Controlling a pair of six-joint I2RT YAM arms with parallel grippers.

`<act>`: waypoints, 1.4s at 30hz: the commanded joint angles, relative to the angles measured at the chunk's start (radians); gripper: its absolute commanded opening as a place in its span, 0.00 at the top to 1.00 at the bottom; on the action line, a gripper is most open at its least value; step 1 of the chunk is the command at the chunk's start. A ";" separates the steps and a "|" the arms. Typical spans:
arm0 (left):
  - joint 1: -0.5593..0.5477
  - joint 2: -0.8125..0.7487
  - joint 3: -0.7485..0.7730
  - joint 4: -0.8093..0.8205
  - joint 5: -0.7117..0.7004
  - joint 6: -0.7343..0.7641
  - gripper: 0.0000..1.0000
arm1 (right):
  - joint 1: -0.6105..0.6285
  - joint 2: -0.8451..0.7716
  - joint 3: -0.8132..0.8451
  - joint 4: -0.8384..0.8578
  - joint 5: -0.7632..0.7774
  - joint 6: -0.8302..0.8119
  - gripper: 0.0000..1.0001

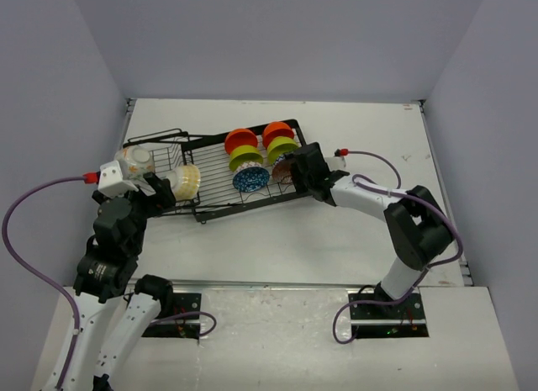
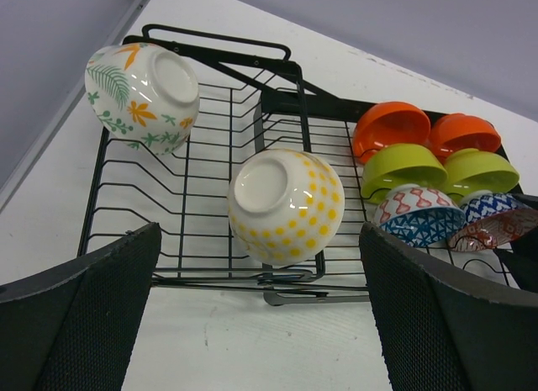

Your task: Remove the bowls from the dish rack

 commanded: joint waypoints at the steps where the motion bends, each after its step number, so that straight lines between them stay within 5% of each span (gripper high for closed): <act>1: 0.009 0.016 -0.010 0.029 0.005 0.003 0.00 | 0.001 0.020 0.054 0.066 0.020 -0.003 0.15; 18: 0.009 0.002 -0.014 0.038 0.026 0.011 0.00 | 0.001 0.049 -0.025 0.207 0.024 0.055 0.41; 32: 0.009 -0.018 -0.017 0.046 0.044 0.017 0.00 | 0.001 0.094 -0.049 0.271 0.066 0.032 0.48; 42: 0.007 -0.024 -0.017 0.049 0.055 0.019 0.00 | -0.001 0.091 -0.095 0.368 0.076 0.021 0.66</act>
